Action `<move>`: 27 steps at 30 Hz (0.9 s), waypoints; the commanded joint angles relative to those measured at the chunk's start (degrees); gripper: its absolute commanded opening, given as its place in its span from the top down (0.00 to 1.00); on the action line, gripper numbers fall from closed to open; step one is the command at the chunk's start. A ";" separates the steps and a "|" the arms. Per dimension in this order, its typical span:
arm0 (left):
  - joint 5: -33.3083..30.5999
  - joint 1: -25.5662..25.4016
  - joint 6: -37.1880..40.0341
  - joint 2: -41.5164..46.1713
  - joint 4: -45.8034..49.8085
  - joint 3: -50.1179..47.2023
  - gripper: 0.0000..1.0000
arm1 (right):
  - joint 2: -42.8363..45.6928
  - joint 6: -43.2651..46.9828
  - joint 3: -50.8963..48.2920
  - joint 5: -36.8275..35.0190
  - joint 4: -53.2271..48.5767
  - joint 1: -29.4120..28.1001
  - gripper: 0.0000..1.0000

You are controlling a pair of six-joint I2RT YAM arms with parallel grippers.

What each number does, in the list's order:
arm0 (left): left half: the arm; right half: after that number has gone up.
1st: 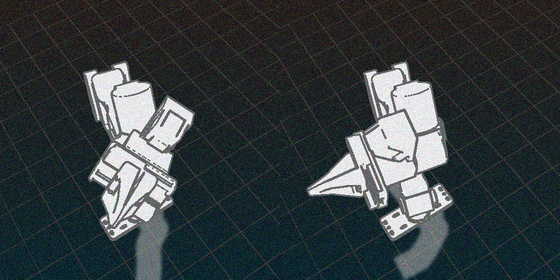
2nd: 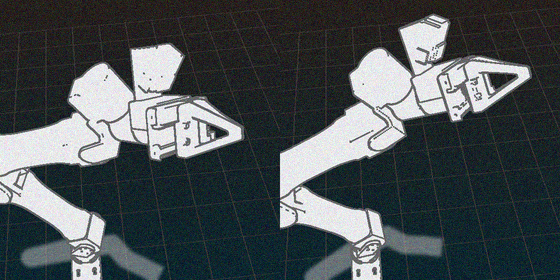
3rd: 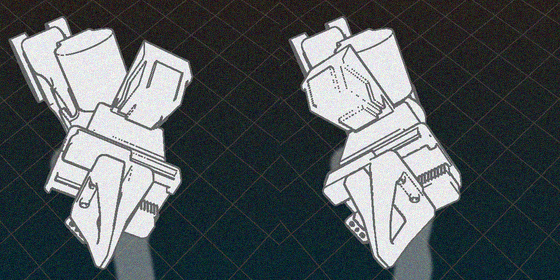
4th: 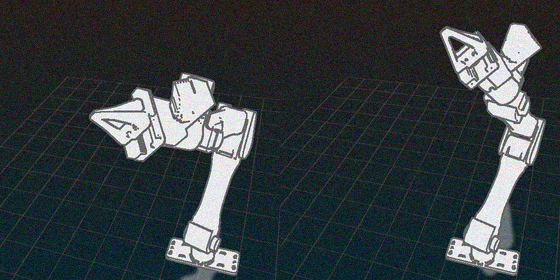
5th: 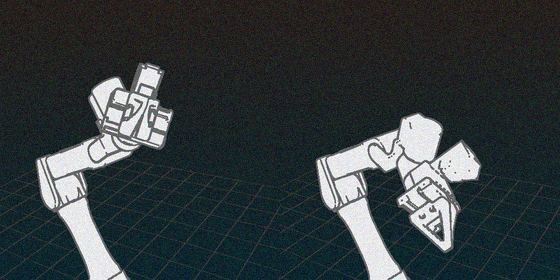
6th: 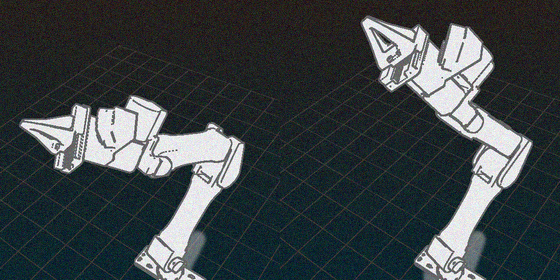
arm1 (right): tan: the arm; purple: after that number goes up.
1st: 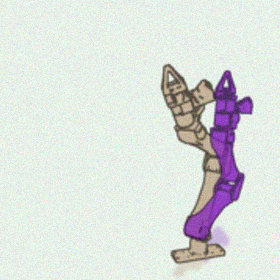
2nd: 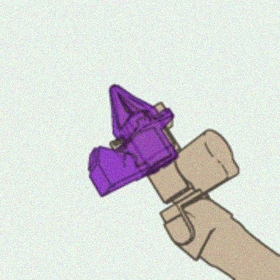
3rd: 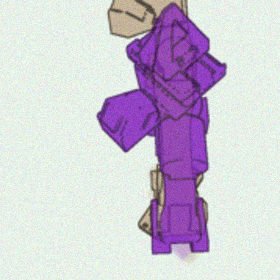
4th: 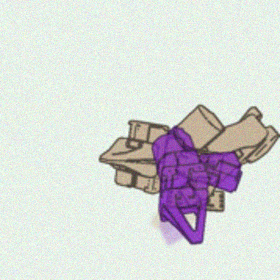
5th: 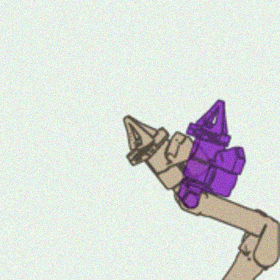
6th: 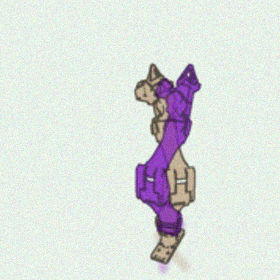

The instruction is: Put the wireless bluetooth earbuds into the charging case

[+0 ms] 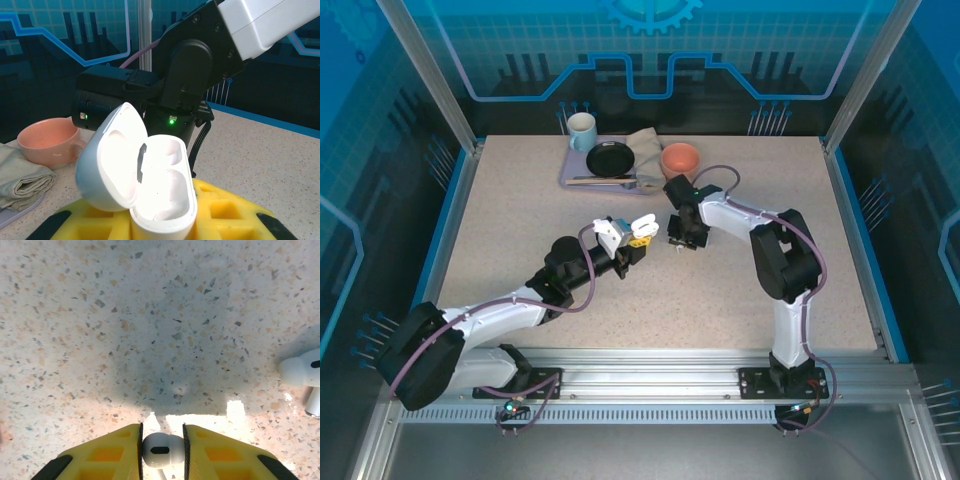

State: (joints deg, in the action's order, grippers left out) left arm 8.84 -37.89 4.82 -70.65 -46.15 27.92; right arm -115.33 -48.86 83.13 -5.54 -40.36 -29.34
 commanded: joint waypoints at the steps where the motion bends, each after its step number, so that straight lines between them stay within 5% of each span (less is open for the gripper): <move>1: -0.31 -0.10 -0.33 1.57 -0.23 2.05 1.00 | 2.16 -0.41 -1.58 -0.04 0.12 -0.63 0.75; 27: -0.96 -0.14 -0.61 1.30 0.69 2.14 1.00 | 14.00 3.47 -3.94 -0.75 0.72 0.67 0.78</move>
State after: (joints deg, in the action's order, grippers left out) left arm 8.60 -37.89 4.45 -70.37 -45.21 28.36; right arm -104.68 -46.59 79.37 -5.80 -38.94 -29.21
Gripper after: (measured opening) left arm 0.231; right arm 0.218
